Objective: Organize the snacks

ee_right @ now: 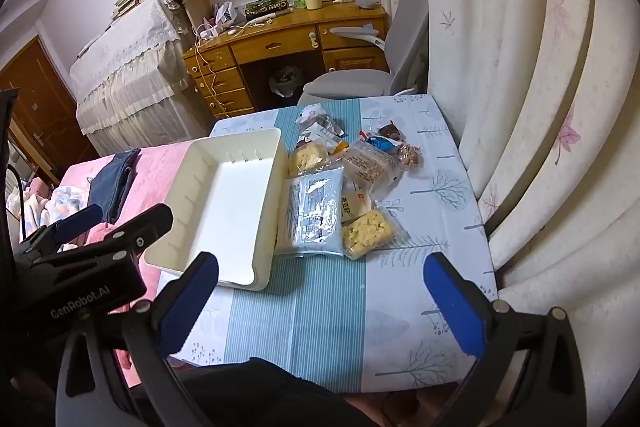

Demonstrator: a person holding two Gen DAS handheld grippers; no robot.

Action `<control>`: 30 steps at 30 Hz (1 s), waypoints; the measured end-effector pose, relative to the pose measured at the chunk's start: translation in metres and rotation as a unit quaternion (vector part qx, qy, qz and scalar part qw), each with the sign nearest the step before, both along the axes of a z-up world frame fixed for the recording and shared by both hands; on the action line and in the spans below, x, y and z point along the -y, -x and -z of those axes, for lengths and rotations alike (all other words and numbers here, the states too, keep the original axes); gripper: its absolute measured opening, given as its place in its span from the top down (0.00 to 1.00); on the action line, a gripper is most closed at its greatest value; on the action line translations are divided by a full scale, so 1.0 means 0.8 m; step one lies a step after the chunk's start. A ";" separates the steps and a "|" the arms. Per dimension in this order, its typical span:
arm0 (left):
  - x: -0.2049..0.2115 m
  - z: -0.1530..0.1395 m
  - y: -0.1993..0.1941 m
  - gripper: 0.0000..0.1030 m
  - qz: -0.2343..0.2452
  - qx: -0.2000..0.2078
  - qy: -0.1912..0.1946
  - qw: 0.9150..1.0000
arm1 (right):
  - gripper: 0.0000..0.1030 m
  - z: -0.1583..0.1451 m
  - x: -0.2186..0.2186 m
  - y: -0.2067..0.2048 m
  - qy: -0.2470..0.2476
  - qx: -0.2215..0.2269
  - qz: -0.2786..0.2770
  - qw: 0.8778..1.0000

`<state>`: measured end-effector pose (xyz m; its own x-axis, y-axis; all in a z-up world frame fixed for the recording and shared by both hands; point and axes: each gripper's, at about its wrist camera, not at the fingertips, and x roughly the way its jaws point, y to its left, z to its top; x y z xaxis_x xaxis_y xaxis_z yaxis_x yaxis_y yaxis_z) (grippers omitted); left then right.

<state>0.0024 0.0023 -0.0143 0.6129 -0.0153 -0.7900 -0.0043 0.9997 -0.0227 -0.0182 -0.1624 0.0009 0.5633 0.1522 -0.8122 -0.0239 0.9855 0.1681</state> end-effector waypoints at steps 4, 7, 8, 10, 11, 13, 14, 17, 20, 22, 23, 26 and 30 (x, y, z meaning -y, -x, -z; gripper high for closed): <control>-0.001 0.001 0.002 0.01 0.002 -0.002 0.002 1.000 | 0.00 -0.001 -0.001 0.002 0.001 0.000 0.000 1.000; -0.001 0.000 0.002 0.01 0.003 -0.003 0.002 1.000 | 0.00 -0.002 -0.003 0.003 0.000 0.000 0.002 1.000; -0.001 0.000 0.003 0.01 0.004 -0.003 0.002 1.000 | 0.00 -0.003 -0.004 0.003 0.001 0.000 0.002 1.000; -0.001 0.000 0.003 0.01 0.009 -0.004 0.002 1.000 | 0.00 -0.004 -0.005 0.003 0.000 0.000 0.004 1.000; -0.001 0.001 0.003 0.01 0.010 -0.005 0.001 1.000 | 0.00 -0.004 -0.005 0.003 0.000 0.000 0.005 1.000; -0.003 0.001 0.002 0.01 0.013 -0.008 0.003 1.000 | 0.00 -0.003 -0.004 0.003 -0.001 0.001 0.008 1.000; -0.005 0.001 0.002 0.01 0.014 -0.009 0.005 1.000 | 0.00 0.002 -0.003 0.009 -0.001 0.001 0.009 1.000; -0.011 0.004 0.002 0.01 0.016 -0.014 0.011 1.000 | 0.00 0.003 -0.007 0.010 -0.001 0.001 0.011 1.000; -0.017 0.005 0.002 0.01 0.021 -0.017 0.013 1.000 | 0.00 0.006 -0.010 0.013 -0.002 0.003 0.018 1.000; -0.018 0.005 0.002 0.01 0.022 -0.015 0.014 1.000 | 0.00 0.002 -0.013 0.017 -0.003 0.004 0.025 1.000; -0.020 0.005 0.003 0.01 0.025 -0.013 0.015 0.999 | 0.00 0.002 -0.015 0.019 -0.004 0.004 0.026 1.000; -0.028 0.007 0.006 0.01 0.030 -0.009 0.018 0.999 | 0.00 0.006 -0.020 0.025 -0.006 0.008 0.030 0.999; -0.037 0.008 0.008 0.01 0.038 -0.006 0.015 0.999 | 0.00 0.007 -0.031 0.032 -0.008 0.015 0.038 0.999</control>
